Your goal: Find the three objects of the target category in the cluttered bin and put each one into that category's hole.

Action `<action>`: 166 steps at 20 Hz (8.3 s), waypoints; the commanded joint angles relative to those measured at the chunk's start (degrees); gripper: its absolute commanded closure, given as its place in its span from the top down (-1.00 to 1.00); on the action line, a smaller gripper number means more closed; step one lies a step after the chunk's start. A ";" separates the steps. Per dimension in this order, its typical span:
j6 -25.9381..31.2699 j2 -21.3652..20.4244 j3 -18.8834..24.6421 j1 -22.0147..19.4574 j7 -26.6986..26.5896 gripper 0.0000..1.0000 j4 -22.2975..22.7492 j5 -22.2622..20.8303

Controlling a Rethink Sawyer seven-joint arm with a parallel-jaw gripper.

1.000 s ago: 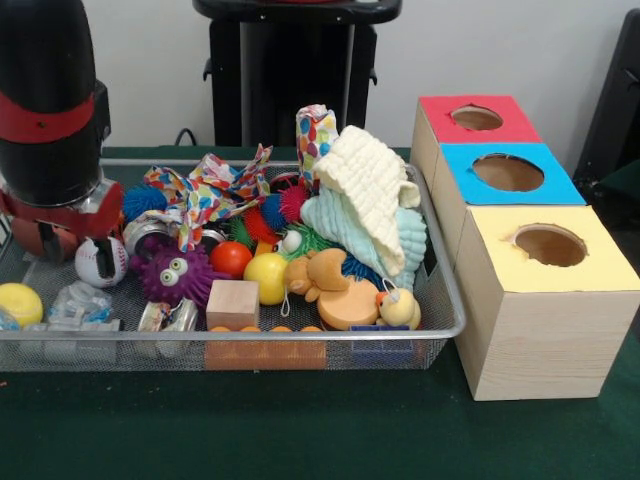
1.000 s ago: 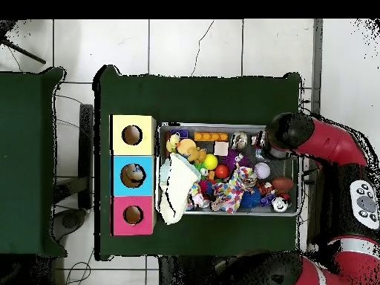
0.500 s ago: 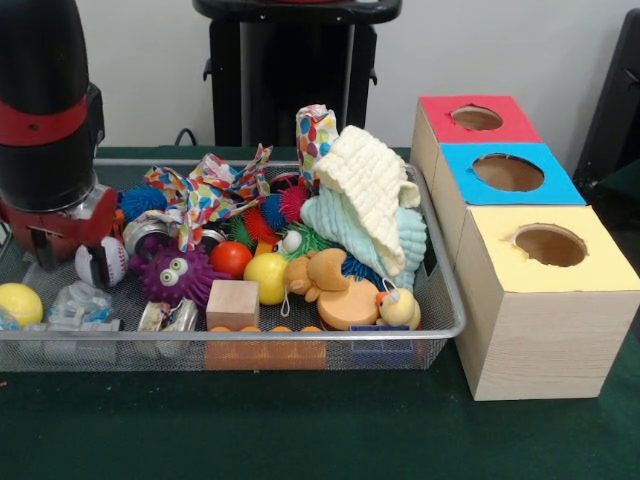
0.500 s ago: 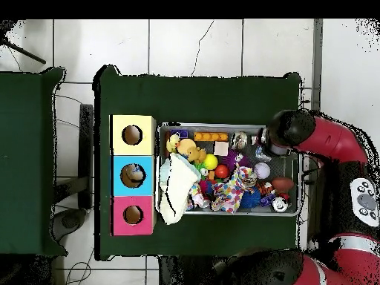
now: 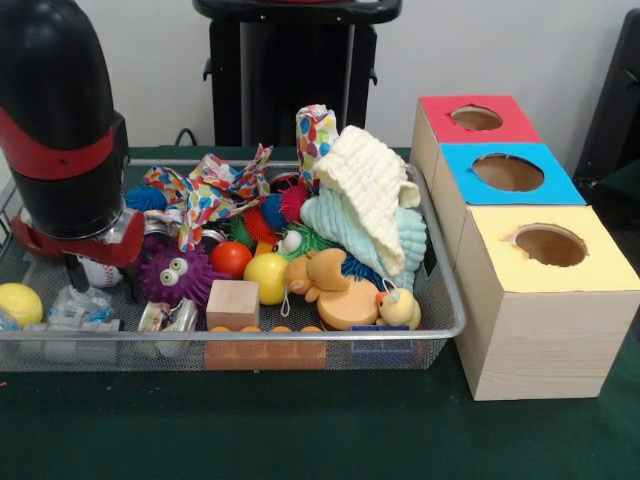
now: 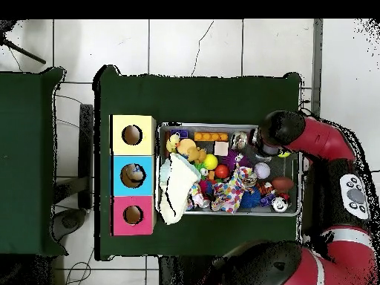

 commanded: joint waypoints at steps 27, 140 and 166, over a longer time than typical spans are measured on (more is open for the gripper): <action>-4.25 1.93 3.74 -0.83 -6.83 1.00 0.44 -3.75; -36.37 7.77 -18.35 12.41 11.63 -1.00 12.35 3.97; -39.62 1.09 -21.23 15.10 16.29 -1.00 20.36 5.80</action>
